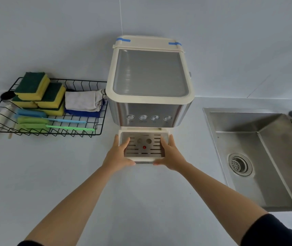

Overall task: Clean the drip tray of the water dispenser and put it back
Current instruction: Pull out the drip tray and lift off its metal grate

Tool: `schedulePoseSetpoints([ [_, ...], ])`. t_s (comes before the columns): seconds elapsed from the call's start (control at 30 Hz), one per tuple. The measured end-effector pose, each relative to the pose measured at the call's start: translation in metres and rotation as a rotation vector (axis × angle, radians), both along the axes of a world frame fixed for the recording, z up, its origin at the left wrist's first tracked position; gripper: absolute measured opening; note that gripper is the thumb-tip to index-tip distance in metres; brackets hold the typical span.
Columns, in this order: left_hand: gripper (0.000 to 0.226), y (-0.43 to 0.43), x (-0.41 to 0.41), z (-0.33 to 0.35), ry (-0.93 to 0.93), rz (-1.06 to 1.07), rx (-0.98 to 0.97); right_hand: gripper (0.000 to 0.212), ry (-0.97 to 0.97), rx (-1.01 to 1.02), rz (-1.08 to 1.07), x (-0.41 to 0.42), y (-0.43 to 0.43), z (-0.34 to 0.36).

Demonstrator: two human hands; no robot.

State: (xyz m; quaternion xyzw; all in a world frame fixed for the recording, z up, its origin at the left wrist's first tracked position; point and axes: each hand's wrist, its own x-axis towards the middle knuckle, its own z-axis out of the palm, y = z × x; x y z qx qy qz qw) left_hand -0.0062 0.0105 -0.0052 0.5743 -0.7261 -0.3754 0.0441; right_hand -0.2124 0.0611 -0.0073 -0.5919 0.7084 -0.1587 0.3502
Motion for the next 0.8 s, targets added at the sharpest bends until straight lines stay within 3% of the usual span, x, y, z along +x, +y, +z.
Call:
schedulePoseSetpoints([
  [0.8,0.098,0.117,0.049,0.003,-0.095,-0.162,-0.048,0.111,-0.013,0.076,-0.113,0.053,0.132,-0.002],
])
